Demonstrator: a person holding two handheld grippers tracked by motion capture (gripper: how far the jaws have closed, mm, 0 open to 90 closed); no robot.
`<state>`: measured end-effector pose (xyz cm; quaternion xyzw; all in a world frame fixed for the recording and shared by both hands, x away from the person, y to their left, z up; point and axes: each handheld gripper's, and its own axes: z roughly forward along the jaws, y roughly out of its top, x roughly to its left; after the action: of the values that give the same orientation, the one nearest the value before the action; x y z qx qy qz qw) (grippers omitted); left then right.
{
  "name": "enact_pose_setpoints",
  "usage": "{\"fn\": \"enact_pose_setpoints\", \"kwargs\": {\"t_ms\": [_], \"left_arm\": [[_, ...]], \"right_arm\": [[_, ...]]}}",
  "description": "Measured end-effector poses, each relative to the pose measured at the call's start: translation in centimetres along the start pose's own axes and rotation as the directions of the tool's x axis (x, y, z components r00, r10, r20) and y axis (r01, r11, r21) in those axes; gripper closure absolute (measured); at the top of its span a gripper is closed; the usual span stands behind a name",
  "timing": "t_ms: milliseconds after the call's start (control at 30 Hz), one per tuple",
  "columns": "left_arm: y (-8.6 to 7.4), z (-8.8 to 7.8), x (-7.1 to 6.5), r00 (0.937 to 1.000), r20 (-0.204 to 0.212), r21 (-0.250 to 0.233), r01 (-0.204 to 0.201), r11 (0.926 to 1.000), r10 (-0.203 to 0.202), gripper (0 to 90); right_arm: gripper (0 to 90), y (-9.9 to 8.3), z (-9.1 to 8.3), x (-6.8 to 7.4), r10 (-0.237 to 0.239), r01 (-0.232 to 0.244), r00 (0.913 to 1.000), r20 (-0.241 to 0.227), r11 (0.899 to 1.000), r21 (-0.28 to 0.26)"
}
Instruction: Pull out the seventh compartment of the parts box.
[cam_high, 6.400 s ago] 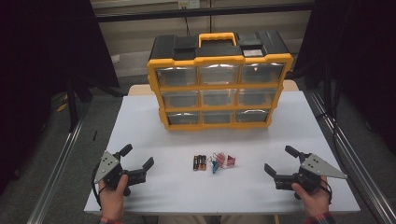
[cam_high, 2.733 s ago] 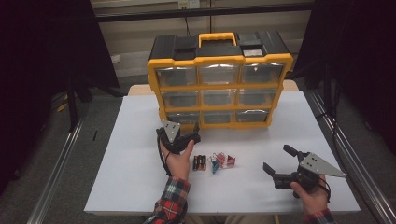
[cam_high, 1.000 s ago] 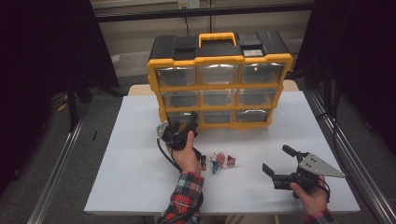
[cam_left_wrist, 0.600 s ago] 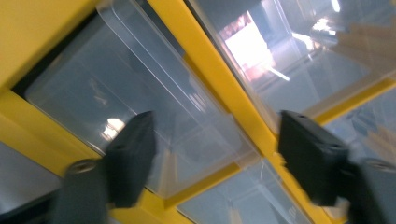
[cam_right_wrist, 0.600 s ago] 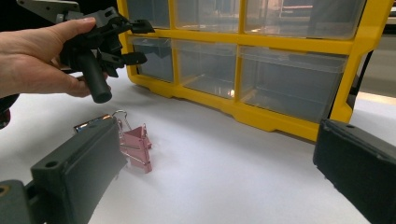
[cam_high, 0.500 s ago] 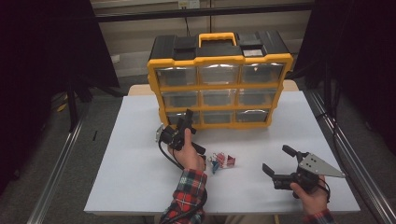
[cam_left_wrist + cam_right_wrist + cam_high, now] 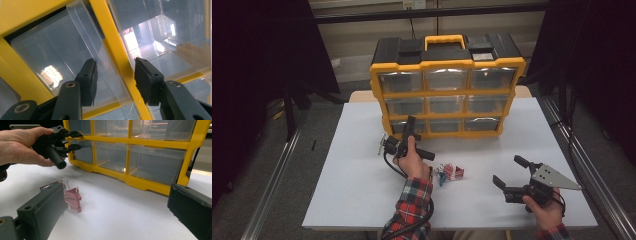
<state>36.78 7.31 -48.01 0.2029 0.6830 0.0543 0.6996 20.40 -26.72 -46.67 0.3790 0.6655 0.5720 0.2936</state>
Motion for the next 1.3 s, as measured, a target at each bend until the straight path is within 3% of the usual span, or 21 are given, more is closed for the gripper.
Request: {"fn": "enact_pose_setpoints", "kwargs": {"t_ms": [33,67,100,133,167,200,233,267,700,867,1133,1167,1300], "left_arm": [[0.0,0.0,0.0,1.0000,0.003,-0.003,0.004,1.0000,-0.004,53.0],[0.1,-0.2,0.5,0.9974,0.008,0.047,-0.072,0.9963,0.071,53.2],[0.0,0.0,0.1,0.9999,0.006,0.010,-0.014,0.9999,0.014,53.3],[0.0,-0.2,0.4,0.9983,0.008,0.036,-0.058,0.9977,0.058,53.5],[0.0,-0.2,0.5,0.9983,0.011,0.040,-0.057,0.9975,0.057,53.6],[-0.1,0.0,0.2,0.9999,0.011,0.006,-0.010,0.9999,0.010,53.8],[0.0,-0.2,0.5,0.9984,0.002,0.037,-0.057,0.9977,0.057,54.0],[-0.2,0.1,0.1,0.9999,0.004,-0.015,0.017,0.9998,-0.016,54.3],[-0.3,-0.2,0.3,0.9988,0.026,-0.023,0.041,0.9989,-0.041,60.6],[-0.4,-0.4,0.2,0.9989,0.012,-0.027,0.045,0.9986,-0.045,62.1],[-0.6,-1.0,0.5,0.9983,0.025,-0.035,0.054,0.9979,-0.053,67.2],[-0.6,-1.0,0.5,0.9983,0.006,-0.044,0.058,0.9974,-0.057,67.9],[-0.6,-1.4,0.6,0.9976,0.024,-0.038,0.066,0.9971,-0.065,70.2]], "right_arm": [[0.6,0.0,0.0,0.0,0.000,0.000,1.0000,0.000,1.000,0.000],[0.7,0.0,0.0,0.0,0.000,0.000,1.0000,0.000,1.000,0.001],[0.7,0.0,0.0,0.0,0.000,0.000,1.0000,0.001,1.000,0.001],[0.7,0.0,0.0,0.0,0.000,0.000,1.0000,0.000,1.000,0.001],[0.7,0.0,0.0,0.0,0.000,0.000,1.0000,0.000,1.000,0.000],[0.7,0.0,0.0,0.0,0.001,-0.001,1.0000,0.000,1.000,0.001],[0.7,0.0,0.0,0.0,0.000,0.000,1.0000,0.000,1.000,0.001],[0.7,0.0,0.0,0.0,-0.001,0.001,1.0000,0.000,1.000,0.001],[0.7,0.0,0.0,0.0,-0.001,0.001,1.0000,0.001,1.000,0.004],[0.7,0.0,0.1,0.0,-0.002,0.002,1.0000,-0.001,1.000,0.006],[0.7,0.0,0.1,0.1,-0.004,0.004,1.0000,-0.004,1.000,0.005],[0.7,0.0,0.1,0.1,-0.005,0.005,1.0000,-0.004,1.000,0.006],[0.7,0.0,0.1,0.1,-0.011,0.011,0.9999,-0.003,1.000,0.009]]}}
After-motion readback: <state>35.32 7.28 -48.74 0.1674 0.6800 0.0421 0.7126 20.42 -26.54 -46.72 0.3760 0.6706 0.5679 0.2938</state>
